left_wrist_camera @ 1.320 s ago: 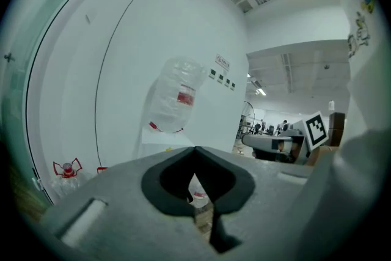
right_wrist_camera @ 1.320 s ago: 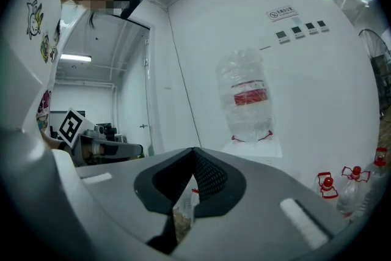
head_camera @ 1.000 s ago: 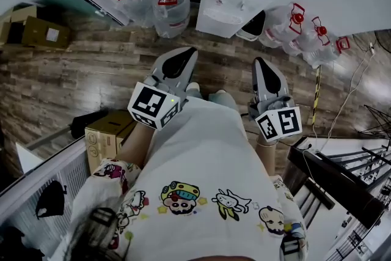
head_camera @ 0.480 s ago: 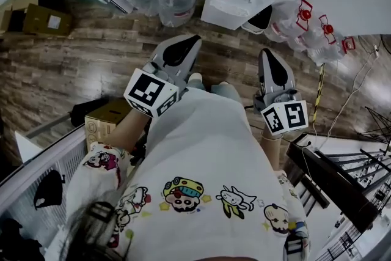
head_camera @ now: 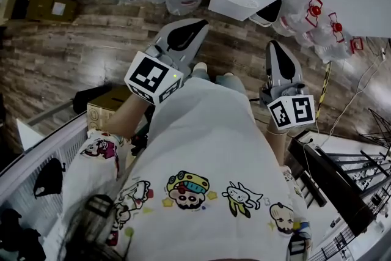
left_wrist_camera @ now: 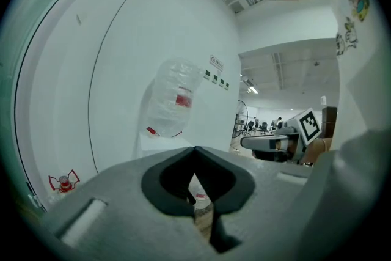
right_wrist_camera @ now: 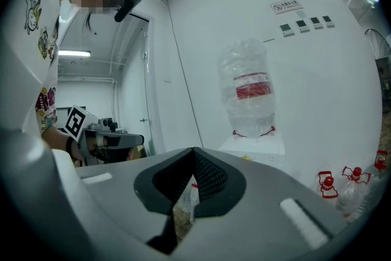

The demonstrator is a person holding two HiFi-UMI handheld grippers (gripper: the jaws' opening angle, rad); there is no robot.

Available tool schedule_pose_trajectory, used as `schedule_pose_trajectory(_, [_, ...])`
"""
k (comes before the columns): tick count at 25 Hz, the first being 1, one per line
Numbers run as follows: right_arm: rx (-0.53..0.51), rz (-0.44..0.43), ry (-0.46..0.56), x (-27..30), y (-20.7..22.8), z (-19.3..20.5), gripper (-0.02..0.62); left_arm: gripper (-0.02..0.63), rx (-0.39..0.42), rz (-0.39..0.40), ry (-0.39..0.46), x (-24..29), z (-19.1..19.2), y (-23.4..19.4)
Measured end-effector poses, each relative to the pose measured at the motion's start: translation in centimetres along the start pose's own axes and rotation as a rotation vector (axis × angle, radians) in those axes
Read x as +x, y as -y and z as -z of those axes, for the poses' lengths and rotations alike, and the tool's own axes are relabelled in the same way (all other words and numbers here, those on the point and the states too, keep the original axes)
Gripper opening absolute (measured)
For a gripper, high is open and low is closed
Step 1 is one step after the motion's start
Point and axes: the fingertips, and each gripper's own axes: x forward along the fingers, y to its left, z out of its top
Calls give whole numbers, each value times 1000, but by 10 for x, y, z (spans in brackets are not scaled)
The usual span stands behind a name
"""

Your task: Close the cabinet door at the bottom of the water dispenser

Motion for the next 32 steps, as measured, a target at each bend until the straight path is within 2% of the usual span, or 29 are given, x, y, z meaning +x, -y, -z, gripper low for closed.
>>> schedule_pose_trajectory(32, [25, 6, 6, 4, 4, 3, 9, 0, 35, 18, -35, 4, 6, -3])
